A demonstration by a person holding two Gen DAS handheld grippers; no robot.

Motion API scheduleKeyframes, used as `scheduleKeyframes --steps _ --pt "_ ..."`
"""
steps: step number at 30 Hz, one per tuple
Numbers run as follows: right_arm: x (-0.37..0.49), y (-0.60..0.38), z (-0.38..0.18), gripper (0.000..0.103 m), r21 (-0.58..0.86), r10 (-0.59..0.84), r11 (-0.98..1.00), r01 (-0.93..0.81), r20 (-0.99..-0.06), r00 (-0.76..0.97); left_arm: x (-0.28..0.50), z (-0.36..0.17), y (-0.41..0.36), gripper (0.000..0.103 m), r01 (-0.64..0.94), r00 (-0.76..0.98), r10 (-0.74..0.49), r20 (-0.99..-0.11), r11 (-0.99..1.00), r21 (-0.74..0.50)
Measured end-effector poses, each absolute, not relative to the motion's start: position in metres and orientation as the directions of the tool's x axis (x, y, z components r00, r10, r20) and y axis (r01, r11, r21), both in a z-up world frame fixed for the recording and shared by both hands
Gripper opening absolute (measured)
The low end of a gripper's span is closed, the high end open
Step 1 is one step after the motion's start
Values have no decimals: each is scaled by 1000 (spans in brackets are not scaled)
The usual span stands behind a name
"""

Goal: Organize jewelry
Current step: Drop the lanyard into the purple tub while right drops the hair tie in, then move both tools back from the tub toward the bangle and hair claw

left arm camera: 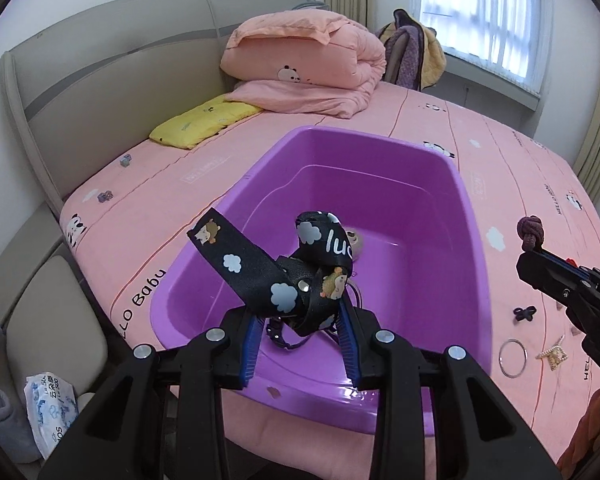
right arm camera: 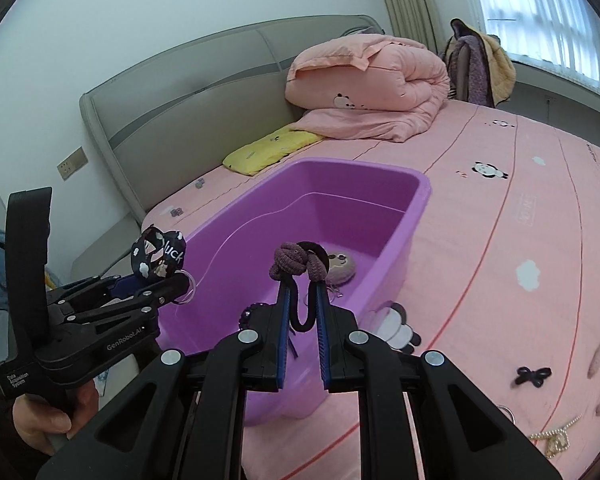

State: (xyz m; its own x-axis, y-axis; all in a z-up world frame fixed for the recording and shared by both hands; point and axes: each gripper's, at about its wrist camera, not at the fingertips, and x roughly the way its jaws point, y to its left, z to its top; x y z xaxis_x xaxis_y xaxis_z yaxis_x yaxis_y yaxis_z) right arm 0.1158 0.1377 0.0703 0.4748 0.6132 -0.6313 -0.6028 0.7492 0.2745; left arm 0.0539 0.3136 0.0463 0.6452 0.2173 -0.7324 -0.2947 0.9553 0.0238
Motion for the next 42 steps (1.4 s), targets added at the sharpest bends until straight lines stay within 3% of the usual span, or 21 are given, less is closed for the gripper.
scheduleKeyframes --steps 10,12,14,15,17,18,28,31,42 --pt "154 195 38 13 295 565 764 -573 -735 375 86 11 347 37 -311 551 189 -813 951 10" --pt "155 199 35 25 284 553 770 -571 -743 376 87 6 353 38 -322 538 183 -823 947 0" --pt "155 200 33 46 257 540 775 -578 -744 393 87 4 354 41 -334 534 183 -826 943 -7" --pt "155 201 33 47 244 533 778 -579 -744 403 87 3 355 44 -339 530 189 -826 941 -2" --pt "154 201 32 48 230 526 779 -583 -744 411 87 4 356 65 -350 529 205 -823 937 9" --pt "153 201 32 48 225 525 779 -585 -744 413 86 5 356 68 -355 536 211 -817 935 8" --pt "156 190 31 48 239 522 791 -564 -745 416 82 10 355 77 -363 545 227 -807 932 16" --pt "154 187 33 56 240 525 790 -564 -740 421 80 13 353 79 -358 547 221 -807 934 13" --pt "141 166 45 61 256 540 790 -557 -721 435 65 34 338 93 -352 576 255 -777 935 46"
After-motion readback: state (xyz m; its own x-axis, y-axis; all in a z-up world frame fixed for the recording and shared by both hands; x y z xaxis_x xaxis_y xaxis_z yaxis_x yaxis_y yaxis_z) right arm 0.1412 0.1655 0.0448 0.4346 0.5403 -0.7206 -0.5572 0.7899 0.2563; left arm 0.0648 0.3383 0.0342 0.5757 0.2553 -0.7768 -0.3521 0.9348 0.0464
